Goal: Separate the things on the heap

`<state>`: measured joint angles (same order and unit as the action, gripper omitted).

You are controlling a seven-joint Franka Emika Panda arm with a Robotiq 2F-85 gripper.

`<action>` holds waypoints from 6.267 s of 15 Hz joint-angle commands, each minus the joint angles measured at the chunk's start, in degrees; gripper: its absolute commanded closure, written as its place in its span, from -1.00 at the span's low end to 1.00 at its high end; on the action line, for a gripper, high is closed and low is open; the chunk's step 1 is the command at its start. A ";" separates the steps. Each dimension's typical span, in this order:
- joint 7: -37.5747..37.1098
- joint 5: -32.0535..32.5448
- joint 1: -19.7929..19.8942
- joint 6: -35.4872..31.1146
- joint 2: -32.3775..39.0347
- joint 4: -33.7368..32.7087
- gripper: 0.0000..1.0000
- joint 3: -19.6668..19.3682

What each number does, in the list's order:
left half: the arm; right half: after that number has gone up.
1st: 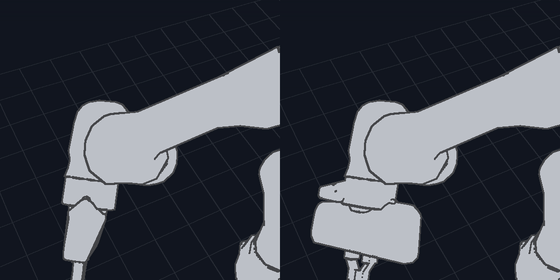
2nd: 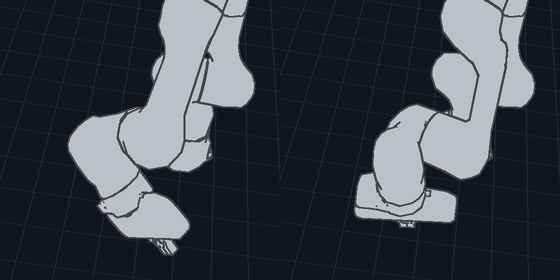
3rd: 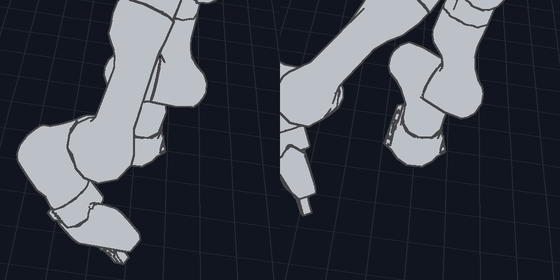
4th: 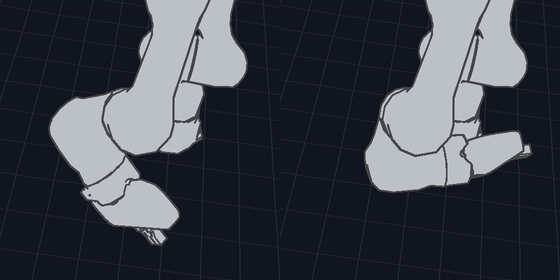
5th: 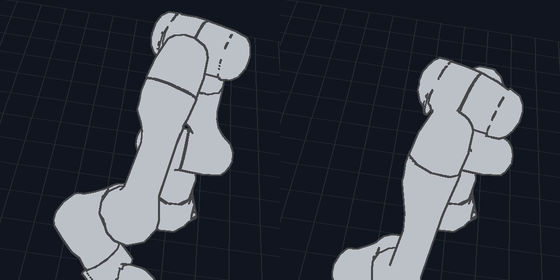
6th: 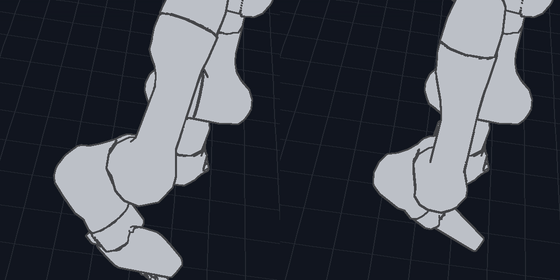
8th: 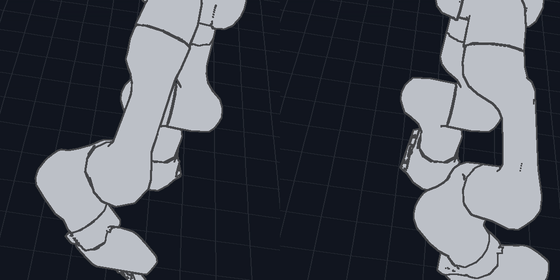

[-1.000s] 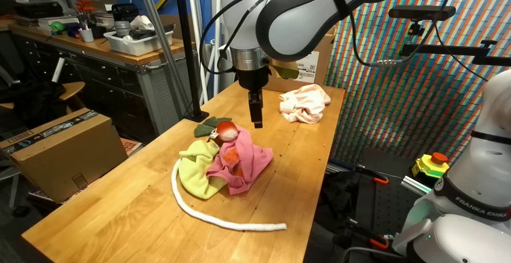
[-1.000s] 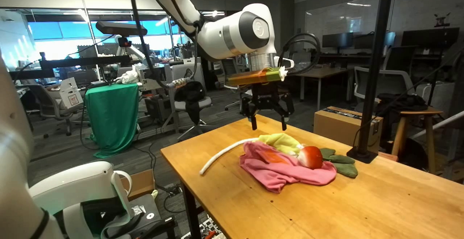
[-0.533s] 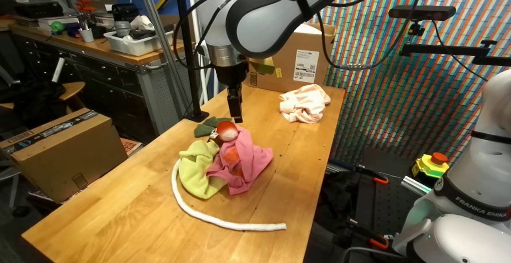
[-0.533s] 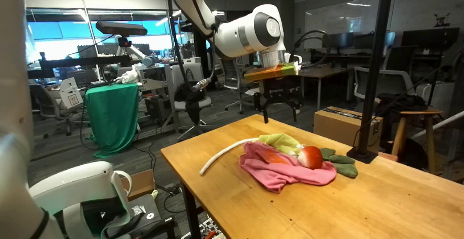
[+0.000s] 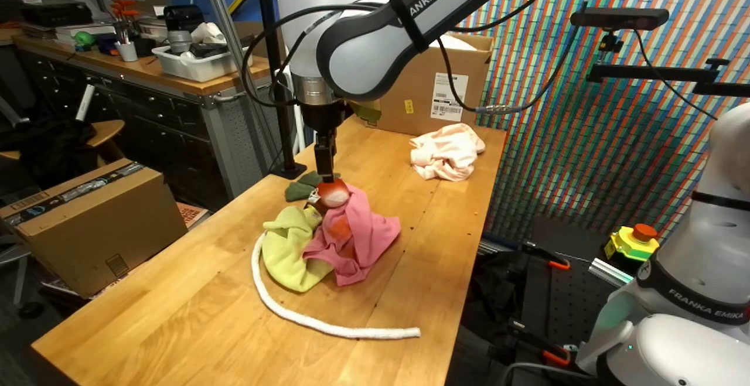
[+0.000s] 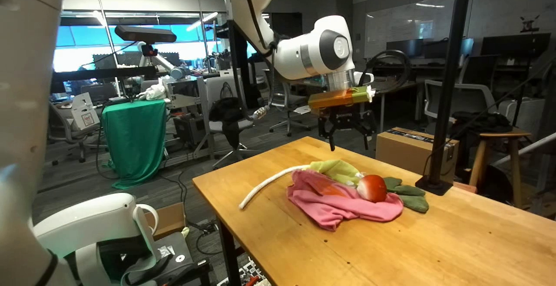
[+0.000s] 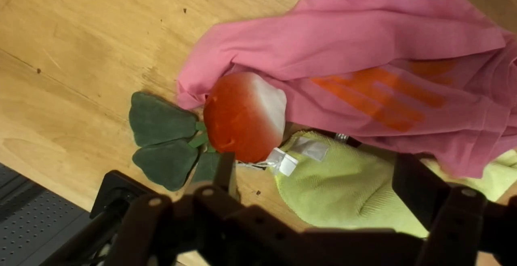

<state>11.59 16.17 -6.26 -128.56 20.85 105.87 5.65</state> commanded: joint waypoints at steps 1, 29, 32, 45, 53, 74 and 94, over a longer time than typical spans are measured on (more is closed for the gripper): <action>1.37 -1.40 1.07 -4.22 2.95 -1.70 -1.00 -0.29; 4.82 -1.89 3.72 -15.13 14.91 -5.34 -1.00 -3.26; 4.93 -1.21 3.87 -15.57 15.49 -5.52 -0.50 -3.62; -0.54 3.09 1.50 -25.50 12.13 -1.96 0.84 -7.29; -20.92 19.60 -10.33 -39.13 8.62 -0.23 0.85 -25.26; -54.73 33.60 -20.43 -34.90 17.14 -3.63 0.86 -51.56; -59.23 48.11 -3.86 -23.07 11.32 -3.73 -0.99 -29.47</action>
<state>-48.64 62.16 -13.81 -153.79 35.29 101.09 -29.36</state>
